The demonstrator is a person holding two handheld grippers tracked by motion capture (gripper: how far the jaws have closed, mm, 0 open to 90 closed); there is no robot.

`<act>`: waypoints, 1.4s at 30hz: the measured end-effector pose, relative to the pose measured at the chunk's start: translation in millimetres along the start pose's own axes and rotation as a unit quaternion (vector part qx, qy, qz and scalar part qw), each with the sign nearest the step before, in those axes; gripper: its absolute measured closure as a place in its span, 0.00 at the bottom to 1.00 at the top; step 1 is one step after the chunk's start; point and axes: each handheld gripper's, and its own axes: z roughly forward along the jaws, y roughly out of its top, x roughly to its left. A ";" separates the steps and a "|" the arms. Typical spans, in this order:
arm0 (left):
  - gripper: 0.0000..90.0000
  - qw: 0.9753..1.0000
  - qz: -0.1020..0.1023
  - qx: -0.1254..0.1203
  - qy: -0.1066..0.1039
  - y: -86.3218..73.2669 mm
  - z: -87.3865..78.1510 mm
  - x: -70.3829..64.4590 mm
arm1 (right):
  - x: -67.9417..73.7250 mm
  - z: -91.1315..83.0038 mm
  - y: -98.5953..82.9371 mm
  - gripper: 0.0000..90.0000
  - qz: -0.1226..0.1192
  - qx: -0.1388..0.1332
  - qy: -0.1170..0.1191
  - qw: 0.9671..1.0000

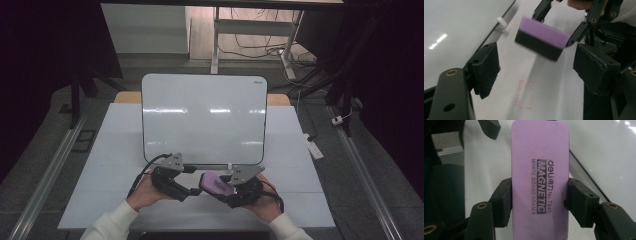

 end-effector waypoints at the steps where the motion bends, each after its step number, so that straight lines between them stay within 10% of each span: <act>1: 0.25 1.000 0.000 0.000 -0.006 0.3 1.3 0.1 | 1.0 1.2 0.6 0.45 0.000 0.001 0.006 1.000; 14: 0.46 1.000 0.004 0.003 -0.021 -1.2 4.7 -1.6 | 1.9 8.7 1.3 0.40 0.022 0.011 0.041 0.999; 24: 0.46 0.993 -0.107 -0.041 0.002 -7.1 -4.2 17.9 | 11.5 -1.9 7.2 0.39 0.004 -0.013 -0.071 0.997; 32: 0.46 0.988 -0.146 -0.058 -0.003 -7.9 -0.7 22.1 | 29.9 11.8 12.1 0.48 -0.057 0.011 -0.148 0.987; 42: 0.47 0.982 -0.178 -0.068 -0.019 -6.2 2.5 22.7 | 39.0 19.0 11.1 0.66 -0.108 0.040 -0.229 0.967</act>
